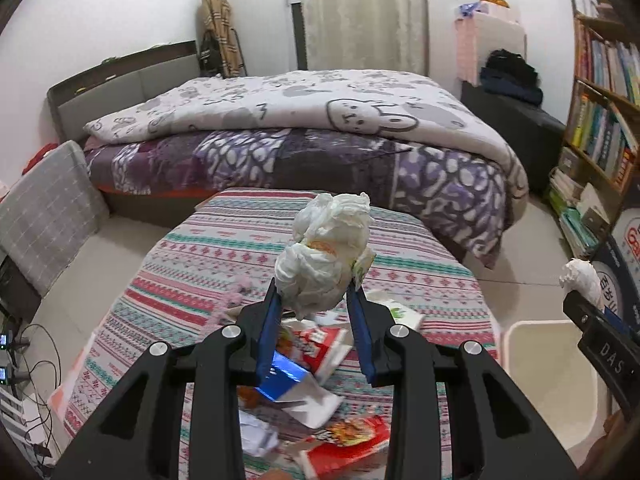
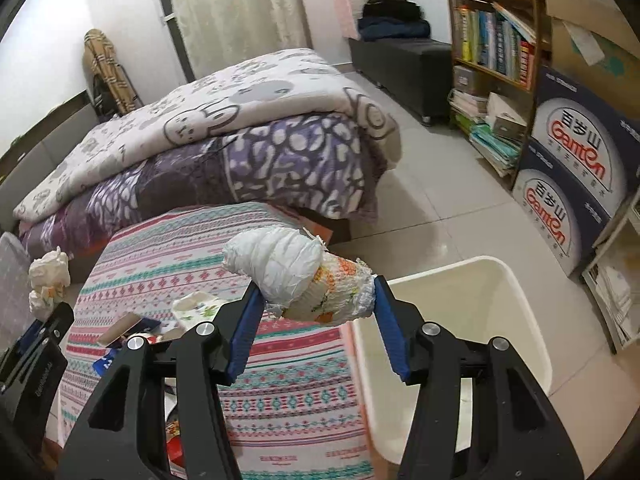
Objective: Collect trash
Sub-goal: 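Carry both held tissue bundles toward the white bin, then open the right tool over the bin while the left tool releases its tissues there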
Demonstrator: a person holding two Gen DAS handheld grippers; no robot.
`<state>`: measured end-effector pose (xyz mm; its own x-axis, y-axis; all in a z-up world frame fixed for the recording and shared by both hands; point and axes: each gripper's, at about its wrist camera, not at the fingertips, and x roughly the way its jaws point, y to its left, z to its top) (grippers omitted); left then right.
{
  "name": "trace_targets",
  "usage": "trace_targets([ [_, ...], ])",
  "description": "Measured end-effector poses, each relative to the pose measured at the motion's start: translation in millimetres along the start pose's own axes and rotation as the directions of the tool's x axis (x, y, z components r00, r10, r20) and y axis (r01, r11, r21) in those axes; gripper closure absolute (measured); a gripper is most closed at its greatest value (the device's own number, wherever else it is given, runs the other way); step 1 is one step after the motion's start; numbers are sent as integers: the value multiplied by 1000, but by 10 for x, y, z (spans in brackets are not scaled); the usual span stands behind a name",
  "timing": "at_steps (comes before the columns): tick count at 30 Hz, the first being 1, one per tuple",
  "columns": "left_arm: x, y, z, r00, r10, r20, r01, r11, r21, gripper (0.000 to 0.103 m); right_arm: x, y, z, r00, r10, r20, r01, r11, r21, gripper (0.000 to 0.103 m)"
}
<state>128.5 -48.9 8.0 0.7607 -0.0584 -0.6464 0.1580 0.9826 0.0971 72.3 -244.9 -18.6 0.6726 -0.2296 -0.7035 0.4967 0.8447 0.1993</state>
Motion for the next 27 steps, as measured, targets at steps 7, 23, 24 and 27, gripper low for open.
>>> trace_targets([
  [7, -63, -304, -18, 999, -38, 6, 38, 999, 37, 70, -11, -354, 24, 999, -42, -12, 43, 998, 48, 51],
  [23, -252, -1280, -182, 986, -164, -3, 162, 966, 203, 69, -97, -1205, 81, 989, -143, -43, 148, 977, 156, 43],
  [24, -251, -1340, -201, 985, -172, -9, 170, 962, 211, 69, -118, -1280, 88, 988, -151, -41, 156, 973, 173, 38],
  [27, -246, -1512, -249, 980, -199, -29, 200, 952, 230, 69, -184, -1429, 96, 984, -174, -29, 176, 964, 199, 33],
])
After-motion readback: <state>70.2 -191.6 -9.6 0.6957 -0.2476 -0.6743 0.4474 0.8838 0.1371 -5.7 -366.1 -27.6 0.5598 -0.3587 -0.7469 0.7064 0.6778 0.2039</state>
